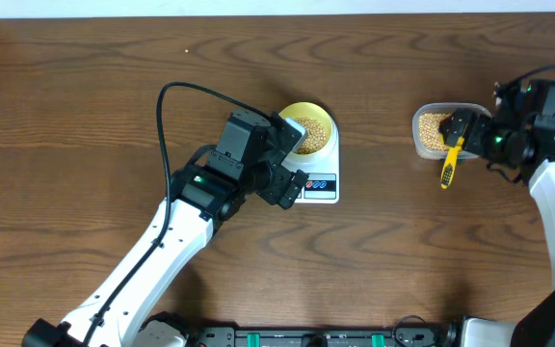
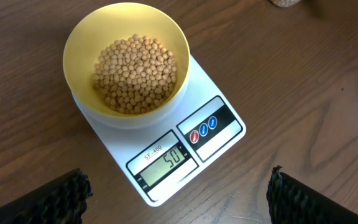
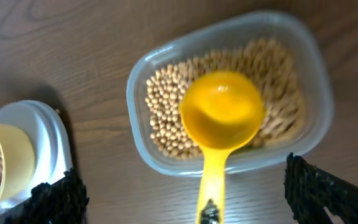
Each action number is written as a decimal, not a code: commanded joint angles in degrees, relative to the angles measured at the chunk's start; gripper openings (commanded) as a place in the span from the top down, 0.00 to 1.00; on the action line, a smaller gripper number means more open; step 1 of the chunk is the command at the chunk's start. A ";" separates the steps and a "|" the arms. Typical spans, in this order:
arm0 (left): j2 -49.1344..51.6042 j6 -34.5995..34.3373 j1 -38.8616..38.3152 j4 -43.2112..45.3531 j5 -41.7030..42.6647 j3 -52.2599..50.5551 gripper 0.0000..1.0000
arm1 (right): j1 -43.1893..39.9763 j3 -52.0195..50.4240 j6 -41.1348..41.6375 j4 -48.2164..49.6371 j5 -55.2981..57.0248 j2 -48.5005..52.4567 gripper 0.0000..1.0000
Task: Scoop item into bowl and weigh 50g on scale
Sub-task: 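Lower the scoop into the tub and open the right gripper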
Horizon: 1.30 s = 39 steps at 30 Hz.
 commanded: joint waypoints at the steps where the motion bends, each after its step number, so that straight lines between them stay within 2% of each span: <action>1: 0.33 -0.13 0.26 -0.15 0.68 -0.46 0.07 | 0.00 4.39 -8.76 -1.55 3.19 -0.48 0.01; 6: 0.33 -0.13 0.26 -0.15 0.70 -0.46 0.07 | 0.00 9.29 -12.85 -5.33 5.55 -0.48 0.01; 15: 0.33 -0.13 0.26 -0.15 0.68 -0.46 0.07 | 0.00 10.93 -13.18 -9.97 9.38 -0.50 0.01; 39: 0.33 -0.13 0.24 -0.15 0.70 -0.46 0.07 | 0.00 10.93 -13.16 -10.03 8.94 -0.50 0.01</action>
